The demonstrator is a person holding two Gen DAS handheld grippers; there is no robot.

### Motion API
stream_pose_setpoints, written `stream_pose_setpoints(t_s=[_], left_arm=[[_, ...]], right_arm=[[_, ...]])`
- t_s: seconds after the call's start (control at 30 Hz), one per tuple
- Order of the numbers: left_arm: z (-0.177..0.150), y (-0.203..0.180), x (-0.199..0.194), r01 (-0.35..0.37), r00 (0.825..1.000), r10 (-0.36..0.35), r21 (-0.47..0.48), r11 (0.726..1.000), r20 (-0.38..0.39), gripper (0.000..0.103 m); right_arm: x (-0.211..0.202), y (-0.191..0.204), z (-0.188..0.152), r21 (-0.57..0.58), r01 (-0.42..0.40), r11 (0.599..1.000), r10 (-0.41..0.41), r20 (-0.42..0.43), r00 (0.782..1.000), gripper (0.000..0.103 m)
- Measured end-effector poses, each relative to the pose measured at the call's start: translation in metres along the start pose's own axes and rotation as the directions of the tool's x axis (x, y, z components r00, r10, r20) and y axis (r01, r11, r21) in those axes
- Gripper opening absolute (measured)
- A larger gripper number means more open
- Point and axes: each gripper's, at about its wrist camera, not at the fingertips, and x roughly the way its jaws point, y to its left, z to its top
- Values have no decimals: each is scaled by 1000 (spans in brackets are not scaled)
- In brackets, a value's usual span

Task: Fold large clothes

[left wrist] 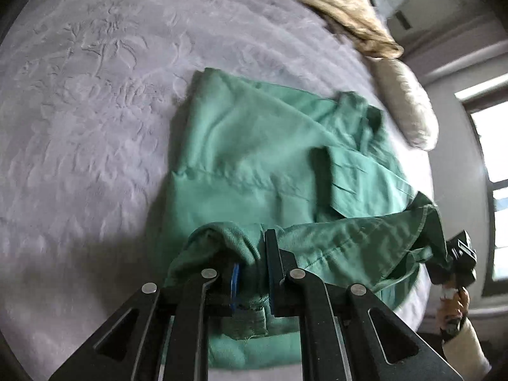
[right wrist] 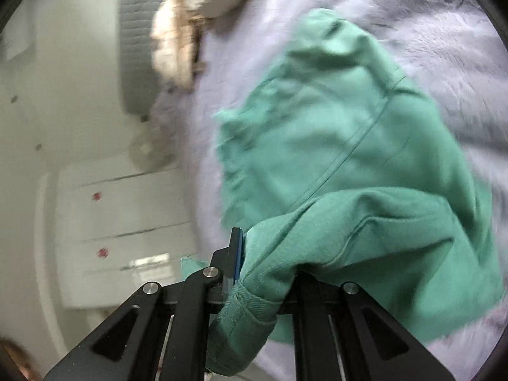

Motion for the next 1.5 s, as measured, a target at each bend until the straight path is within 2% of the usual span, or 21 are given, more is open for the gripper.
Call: stream_pose_setpoints(t_s=[0.13, 0.23, 0.3, 0.33, 0.4, 0.43, 0.47, 0.5, 0.53, 0.57, 0.63, 0.73, 0.83, 0.9, 0.97, 1.03, 1.07, 1.2, 1.23, 1.37, 1.5], left_arm=[[7, -2, 29, -92, 995, 93, 35, 995, -28, 13], [8, 1, 29, -86, 996, 86, 24, 996, -25, 17], [5, 3, 19, -59, 998, 59, 28, 998, 9, 17], [3, 3, 13, -56, 998, 55, 33, 998, 27, 20], [-4, 2, -1, -84, 995, 81, 51, 995, 62, 55], [-6, 0, -8, -116, 989, 110, 59, 991, 95, 89], [-8, -3, -18, -166, 977, 155, 70, 984, 145, 97], [-9, -5, -27, -191, 968, 172, 92, 977, 183, 97], [-7, -7, -30, -197, 966, 175, 104, 975, 190, 97], [-6, -6, -35, -210, 963, 187, 106, 972, 193, 97], [-4, -3, -34, -216, 964, 195, 105, 971, 183, 97], [-6, 4, -32, -226, 965, 209, 99, 969, 161, 97], [-14, 5, -26, -186, 976, 172, 100, 977, 134, 97], [-21, 3, -24, -145, 985, 133, 112, 983, 110, 97], [-30, -3, -23, -107, 992, 96, 142, 984, 78, 97], [-39, -8, -22, -75, 996, 67, 178, 981, 53, 97], [-43, -11, -19, -64, 998, 59, 193, 979, 32, 97], [-39, -28, 9, -64, 998, 68, 233, 970, -10, 97], [-35, -32, 16, -53, 998, 57, 237, 970, -10, 97], [-5, -54, 46, -55, 998, 51, 243, 969, 21, 97], [41, -57, 61, -154, 983, 131, 181, 971, 132, 97]], right_arm=[[22, -13, 19, 18, 33, 999, -34, 11, 999, 15], [25, -26, 26, 50, 13, 999, -14, 16, 1000, 16], [24, -34, 29, 68, -2, 998, 1, 17, 1000, 16], [25, -36, 28, 80, -14, 997, 12, 22, 1000, 16], [21, -35, 26, 81, -23, 996, 21, 33, 999, 19], [19, -32, 24, 74, -24, 997, 21, 39, 999, 26], [15, -28, 23, 64, -25, 998, 22, 43, 999, 36], [15, -23, 23, 53, -22, 998, 19, 50, 999, 46], [12, -17, 23, 38, -16, 999, 14, 60, 998, 67], [9, -10, 24, 16, -10, 1000, 9, 71, 997, 73], [0, 8, 26, -43, 22, 999, -18, 97, 995, 73], [-15, 32, 23, -145, 138, 980, -117, 146, 982, 73], [-20, 46, 14, -241, 297, 924, -260, 174, 950, 73], [-20, 50, 5, -307, 399, 864, -354, 193, 915, 73], [-18, 50, -3, -346, 438, 830, -396, 189, 899, 73], [-15, 51, -9, -377, 448, 811, -411, 178, 894, 73], [-13, 54, -11, -395, 478, 784, -436, 196, 878, 73], [-2, 66, -9, -441, 677, 589, -576, 359, 735, 72], [2, 67, -5, -444, 699, 560, -593, 375, 713, 73], [26, 68, 18, -471, 724, 504, -626, 378, 682, 73], [41, 64, 33, -459, 743, 487, -648, 379, 660, 72]])
